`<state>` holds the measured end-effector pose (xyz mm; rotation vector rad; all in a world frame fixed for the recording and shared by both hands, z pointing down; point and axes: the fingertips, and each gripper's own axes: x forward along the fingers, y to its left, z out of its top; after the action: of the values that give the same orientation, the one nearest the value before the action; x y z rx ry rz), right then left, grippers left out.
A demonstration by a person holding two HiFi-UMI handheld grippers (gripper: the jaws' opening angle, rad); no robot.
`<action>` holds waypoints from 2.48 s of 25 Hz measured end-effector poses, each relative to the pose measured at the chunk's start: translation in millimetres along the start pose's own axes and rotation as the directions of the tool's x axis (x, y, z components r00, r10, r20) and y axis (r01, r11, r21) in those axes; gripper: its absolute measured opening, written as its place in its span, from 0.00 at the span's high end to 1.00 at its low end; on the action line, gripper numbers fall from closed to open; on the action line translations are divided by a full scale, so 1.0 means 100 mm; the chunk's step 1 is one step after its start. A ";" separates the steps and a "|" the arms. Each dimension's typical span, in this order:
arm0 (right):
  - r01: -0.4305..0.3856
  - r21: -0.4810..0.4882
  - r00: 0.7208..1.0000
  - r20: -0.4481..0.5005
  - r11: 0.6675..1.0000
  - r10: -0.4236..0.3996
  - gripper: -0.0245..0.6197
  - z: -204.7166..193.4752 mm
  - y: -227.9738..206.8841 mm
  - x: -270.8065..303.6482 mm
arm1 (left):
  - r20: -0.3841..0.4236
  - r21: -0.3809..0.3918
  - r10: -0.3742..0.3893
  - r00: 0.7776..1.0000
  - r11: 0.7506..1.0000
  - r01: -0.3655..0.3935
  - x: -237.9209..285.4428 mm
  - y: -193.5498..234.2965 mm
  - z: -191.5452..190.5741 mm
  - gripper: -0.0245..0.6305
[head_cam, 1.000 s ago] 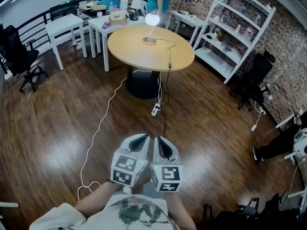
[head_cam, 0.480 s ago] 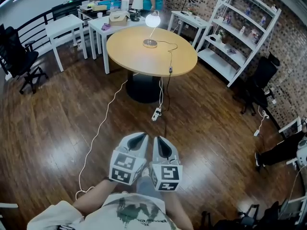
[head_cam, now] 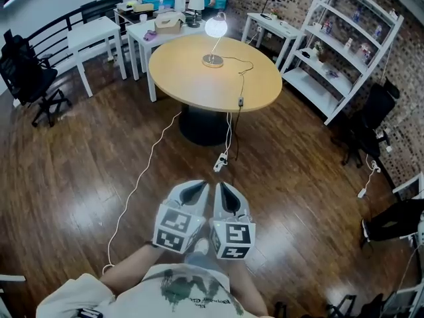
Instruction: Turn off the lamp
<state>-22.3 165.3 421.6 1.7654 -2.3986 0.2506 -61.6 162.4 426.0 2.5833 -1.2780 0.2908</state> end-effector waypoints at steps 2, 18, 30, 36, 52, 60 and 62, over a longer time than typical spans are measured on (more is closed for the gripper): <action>-0.020 -0.002 1.000 0.000 1.000 0.020 0.96 0.04 -0.06 0.11 | 0.000 0.001 0.017 1.000 1.000 -0.017 0.10 0.04 0.05 0.97; -0.114 0.018 0.993 0.018 0.993 0.113 0.96 0.22 -0.88 0.62 | -0.011 -0.011 0.111 0.994 0.994 -0.111 1.10 -0.02 0.34 0.97; -0.143 0.014 0.989 0.040 0.990 0.142 0.96 0.30 -1.13 0.84 | 0.023 -0.005 0.153 0.988 0.988 -0.153 1.37 0.06 0.51 0.97; -0.151 -0.002 0.988 0.029 0.989 0.151 0.96 0.33 -1.25 0.99 | 0.026 -0.023 0.171 0.985 0.985 -0.171 1.55 0.18 0.56 0.97; -0.139 -0.055 0.990 0.006 0.989 0.139 0.96 0.36 -1.48 1.82 | 0.069 -0.053 0.148 0.987 0.988 -0.144 2.29 0.71 0.74 0.97; -0.104 -0.041 0.995 -0.008 0.994 0.104 0.96 0.51 -1.68 2.45 | 0.065 -0.053 0.122 0.990 0.992 -0.119 2.81 1.11 0.92 0.97; -0.096 -0.038 0.995 -0.013 0.995 0.096 0.96 0.55 -1.71 2.61 | 0.058 -0.052 0.113 0.992 0.993 -0.110 2.94 1.22 0.96 0.97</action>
<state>63.2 -140.2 433.1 1.6308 -2.4667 0.2237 23.2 -158.5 433.9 2.5033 -1.4351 0.2001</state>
